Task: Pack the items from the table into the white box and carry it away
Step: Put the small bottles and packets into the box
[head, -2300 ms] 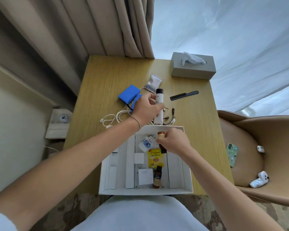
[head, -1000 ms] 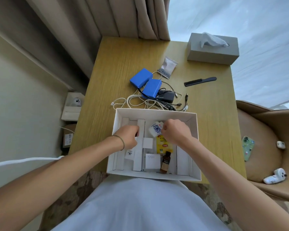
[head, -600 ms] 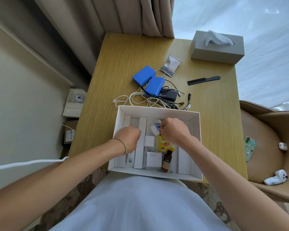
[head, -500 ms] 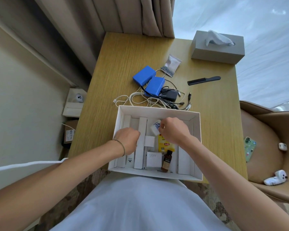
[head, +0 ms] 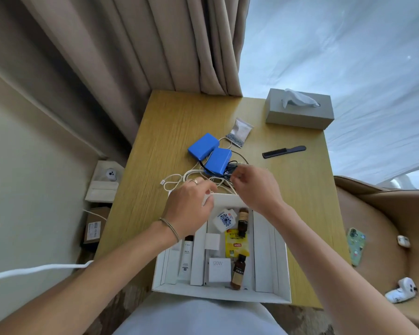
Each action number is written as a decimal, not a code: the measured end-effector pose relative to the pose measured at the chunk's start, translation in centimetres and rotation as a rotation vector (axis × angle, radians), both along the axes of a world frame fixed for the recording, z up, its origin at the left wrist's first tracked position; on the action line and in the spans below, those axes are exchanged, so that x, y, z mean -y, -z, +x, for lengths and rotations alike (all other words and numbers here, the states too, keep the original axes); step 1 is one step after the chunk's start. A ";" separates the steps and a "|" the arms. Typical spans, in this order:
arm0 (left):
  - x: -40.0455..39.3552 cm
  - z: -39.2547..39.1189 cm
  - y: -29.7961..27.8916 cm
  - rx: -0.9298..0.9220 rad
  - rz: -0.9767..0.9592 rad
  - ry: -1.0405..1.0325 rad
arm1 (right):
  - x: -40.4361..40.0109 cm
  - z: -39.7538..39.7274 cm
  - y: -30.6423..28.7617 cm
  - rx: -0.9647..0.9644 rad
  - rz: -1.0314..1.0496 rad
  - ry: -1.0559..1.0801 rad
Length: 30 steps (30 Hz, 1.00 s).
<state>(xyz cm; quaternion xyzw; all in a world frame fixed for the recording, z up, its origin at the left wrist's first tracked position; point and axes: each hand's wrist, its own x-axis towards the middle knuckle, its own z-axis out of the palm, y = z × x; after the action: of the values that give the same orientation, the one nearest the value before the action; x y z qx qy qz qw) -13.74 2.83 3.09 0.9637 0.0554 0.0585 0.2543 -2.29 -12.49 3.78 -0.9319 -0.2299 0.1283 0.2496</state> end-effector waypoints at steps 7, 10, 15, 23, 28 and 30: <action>-1.1 6.2 -1.0 -0.012 0.015 -0.028 | -0.4 6.0 -0.5 -0.034 0.029 0.121; -1.7 8.7 -0.4 -0.058 0.006 -0.055 | 0.1 8.7 0.7 -0.101 0.041 0.194; -2.5 11.6 1.7 -0.153 -0.017 -0.076 | 2.4 11.0 4.4 -0.191 -0.102 0.111; -2.2 15.2 5.1 -0.278 -0.021 -0.051 | 4.0 11.2 9.4 -0.284 -0.305 -0.042; -1.9 18.6 6.8 -0.307 -0.042 -0.086 | 3.4 11.6 10.7 -0.237 -0.258 -0.044; -1.9 20.3 7.5 -0.302 -0.049 -0.116 | 3.0 11.9 11.0 -0.229 -0.215 -0.037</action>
<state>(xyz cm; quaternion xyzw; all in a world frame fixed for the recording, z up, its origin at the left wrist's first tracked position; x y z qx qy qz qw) 6.53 4.73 -4.40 0.9503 0.1500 -0.0739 0.2627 9.60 -15.53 -7.19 -0.9281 -0.2022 0.2621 0.1704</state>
